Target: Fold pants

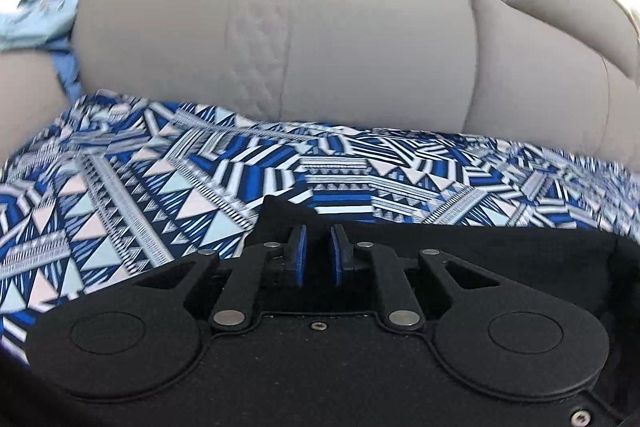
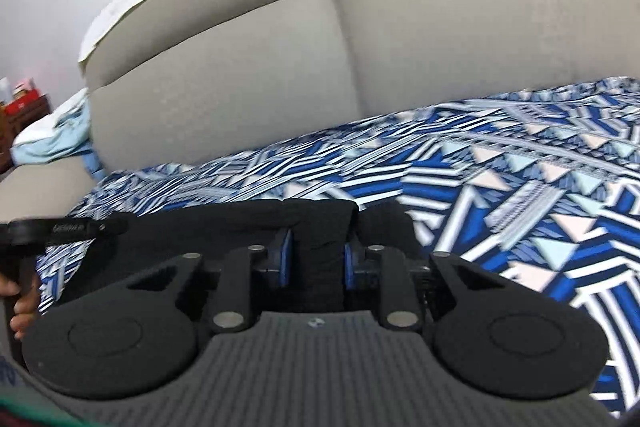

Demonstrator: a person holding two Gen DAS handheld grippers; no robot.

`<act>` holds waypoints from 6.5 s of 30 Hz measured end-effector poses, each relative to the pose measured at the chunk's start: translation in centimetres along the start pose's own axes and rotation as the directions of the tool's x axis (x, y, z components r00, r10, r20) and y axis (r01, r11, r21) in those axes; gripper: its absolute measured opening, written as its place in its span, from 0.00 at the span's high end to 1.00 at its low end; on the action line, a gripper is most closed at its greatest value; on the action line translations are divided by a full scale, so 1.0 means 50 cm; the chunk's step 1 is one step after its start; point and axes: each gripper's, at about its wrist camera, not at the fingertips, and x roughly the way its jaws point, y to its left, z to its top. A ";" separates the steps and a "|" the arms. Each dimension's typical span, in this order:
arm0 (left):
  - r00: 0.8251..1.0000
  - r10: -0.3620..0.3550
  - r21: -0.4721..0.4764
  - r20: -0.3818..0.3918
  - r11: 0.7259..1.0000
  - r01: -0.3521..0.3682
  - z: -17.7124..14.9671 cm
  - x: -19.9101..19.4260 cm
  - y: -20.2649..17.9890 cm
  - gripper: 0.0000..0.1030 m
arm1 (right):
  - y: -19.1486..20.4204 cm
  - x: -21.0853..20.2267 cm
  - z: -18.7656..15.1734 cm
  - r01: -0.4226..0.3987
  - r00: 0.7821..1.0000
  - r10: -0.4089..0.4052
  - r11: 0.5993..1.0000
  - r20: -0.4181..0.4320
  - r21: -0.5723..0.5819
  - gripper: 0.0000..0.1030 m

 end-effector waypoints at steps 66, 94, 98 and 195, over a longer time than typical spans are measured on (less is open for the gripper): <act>0.999 -0.027 0.116 -0.017 0.993 0.029 -0.178 -0.254 0.021 0.10 | -0.048 -0.162 -0.119 0.065 0.996 -0.073 0.986 0.044 0.156 0.19; 0.994 -0.080 -0.036 -0.079 0.996 0.077 -0.036 -0.033 0.057 0.85 | -0.039 -0.010 -0.028 -0.016 0.997 0.019 0.999 -0.069 0.035 0.55; 0.998 -0.032 -0.029 -0.054 0.999 0.031 -0.017 -0.007 0.065 0.87 | -0.026 0.020 -0.016 -0.041 0.997 0.045 0.997 -0.068 0.059 0.66; 0.995 0.103 0.038 0.013 0.994 -0.104 -0.219 -0.174 0.009 0.00 | 0.243 -0.041 -0.187 0.212 0.977 -0.201 0.951 0.068 -0.226 0.00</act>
